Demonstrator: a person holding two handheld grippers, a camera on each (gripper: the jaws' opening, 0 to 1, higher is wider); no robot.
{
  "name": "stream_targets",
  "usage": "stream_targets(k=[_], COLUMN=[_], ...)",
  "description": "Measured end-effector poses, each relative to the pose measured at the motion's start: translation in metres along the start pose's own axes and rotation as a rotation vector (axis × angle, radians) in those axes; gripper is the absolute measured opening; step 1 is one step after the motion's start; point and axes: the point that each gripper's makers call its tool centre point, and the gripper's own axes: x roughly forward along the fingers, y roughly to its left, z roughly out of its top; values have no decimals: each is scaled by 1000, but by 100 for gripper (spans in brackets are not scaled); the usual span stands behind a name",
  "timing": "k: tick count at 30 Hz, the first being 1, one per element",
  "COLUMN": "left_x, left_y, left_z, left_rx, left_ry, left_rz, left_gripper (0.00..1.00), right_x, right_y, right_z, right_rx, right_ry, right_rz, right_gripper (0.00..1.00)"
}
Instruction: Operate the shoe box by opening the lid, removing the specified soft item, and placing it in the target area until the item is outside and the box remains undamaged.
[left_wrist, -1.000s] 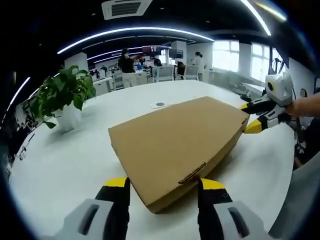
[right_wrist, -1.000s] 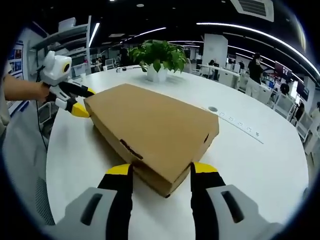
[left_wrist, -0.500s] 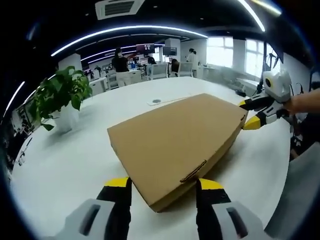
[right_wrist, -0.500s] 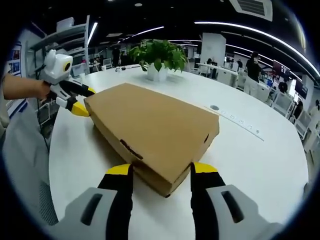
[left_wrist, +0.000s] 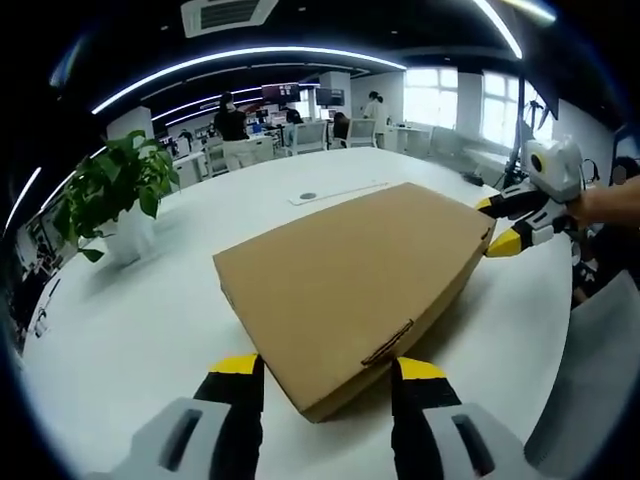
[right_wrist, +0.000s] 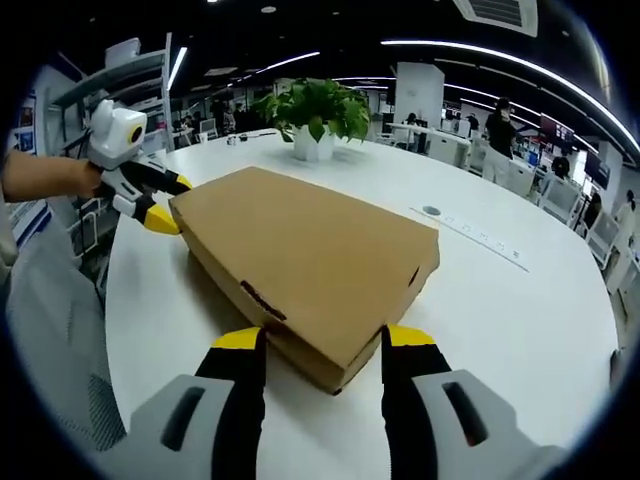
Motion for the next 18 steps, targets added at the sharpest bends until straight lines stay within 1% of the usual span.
stream_targets(k=[9, 18], left_x=[-9, -20], left_y=[3, 5], left_z=[-7, -16], left_rx=[19, 37], left_ry=[12, 30], left_rz=[-26, -45], left_gripper=[50, 50], right_x=[-3, -8], right_y=[14, 33], right_z=[-1, -5], right_rx=[8, 8], right_ry=[3, 2], right_rz=[-9, -22], right_gripper=[42, 41])
